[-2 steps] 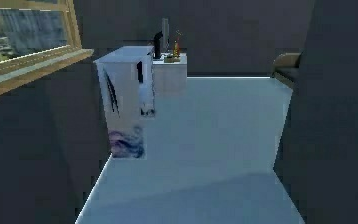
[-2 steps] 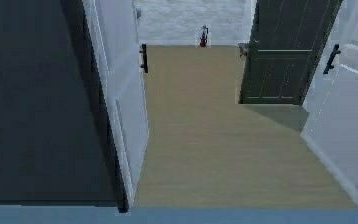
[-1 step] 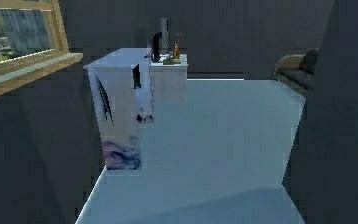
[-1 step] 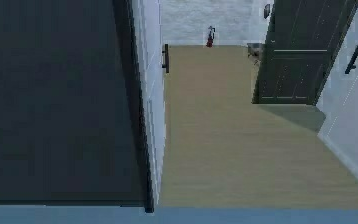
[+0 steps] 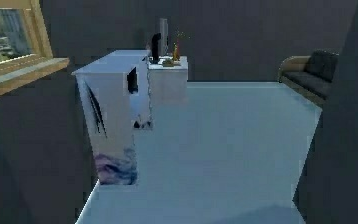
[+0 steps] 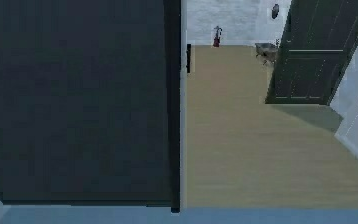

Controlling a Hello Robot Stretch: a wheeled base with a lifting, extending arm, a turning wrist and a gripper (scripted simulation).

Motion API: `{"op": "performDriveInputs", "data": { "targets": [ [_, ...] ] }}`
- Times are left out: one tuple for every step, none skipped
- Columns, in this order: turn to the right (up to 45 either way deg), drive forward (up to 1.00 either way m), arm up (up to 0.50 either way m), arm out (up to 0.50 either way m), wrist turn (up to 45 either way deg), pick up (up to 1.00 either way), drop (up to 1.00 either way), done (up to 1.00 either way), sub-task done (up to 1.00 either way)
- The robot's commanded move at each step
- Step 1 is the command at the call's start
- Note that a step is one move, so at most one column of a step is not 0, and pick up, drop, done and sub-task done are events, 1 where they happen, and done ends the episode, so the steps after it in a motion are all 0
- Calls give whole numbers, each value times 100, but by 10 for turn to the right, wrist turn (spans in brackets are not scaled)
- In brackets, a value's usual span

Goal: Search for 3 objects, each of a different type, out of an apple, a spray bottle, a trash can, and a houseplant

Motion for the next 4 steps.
{"op": "performDriveInputs", "data": {
  "targets": [
    [120,0,0,0,0,0,0,0,0],
    [0,100,0,0,0,0,0,0,0],
    [0,50,0,0,0,0,0,0,0],
    [0,100,0,0,0,0,0,0,0]
  ]
}}
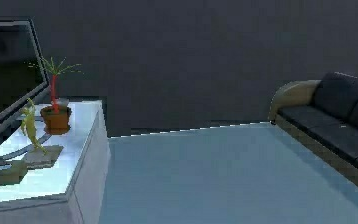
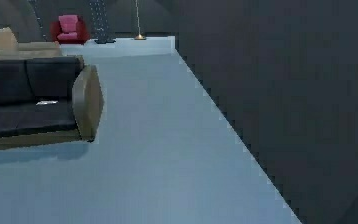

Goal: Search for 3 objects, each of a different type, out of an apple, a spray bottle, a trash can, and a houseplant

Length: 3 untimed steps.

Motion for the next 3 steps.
{"op": "performDriveInputs", "data": {
  "targets": [
    [60,0,0,0,0,0,0,0,0],
    [0,85,0,0,0,0,0,0,0],
    [-450,0,0,0,0,0,0,0,0]
  ]
}}
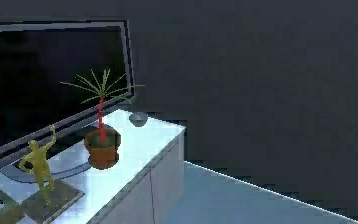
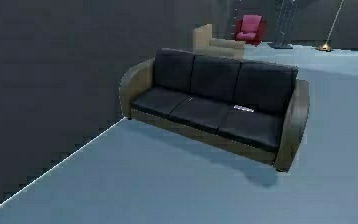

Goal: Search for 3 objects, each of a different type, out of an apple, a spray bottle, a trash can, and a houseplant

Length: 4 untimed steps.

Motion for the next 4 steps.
{"op": "performDriveInputs", "data": {
  "targets": [
    [-450,0,0,0,0,0,0,0,0],
    [-210,0,0,0,0,0,0,0,0],
    [0,5,0,0,0,0,0,0,0],
    [420,0,0,0,0,0,0,0,0]
  ]
}}
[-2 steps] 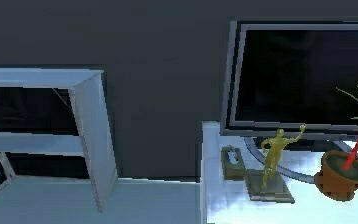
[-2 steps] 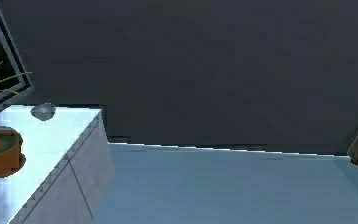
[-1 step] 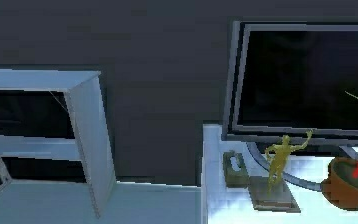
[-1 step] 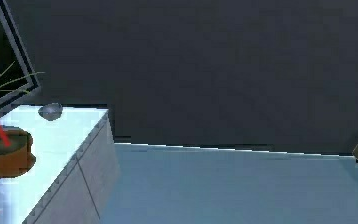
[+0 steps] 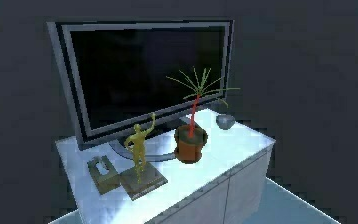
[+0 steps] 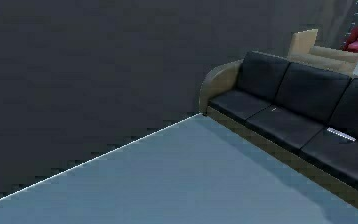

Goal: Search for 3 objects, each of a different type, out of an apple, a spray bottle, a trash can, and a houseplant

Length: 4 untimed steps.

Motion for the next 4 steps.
{"op": "performDriveInputs", "data": {
  "targets": [
    [0,0,0,0,0,0,0,0,100],
    [-450,0,0,0,0,0,0,0,0],
    [-450,0,0,0,0,0,0,0,0],
    [-450,0,0,0,0,0,0,0,0]
  ]
}}
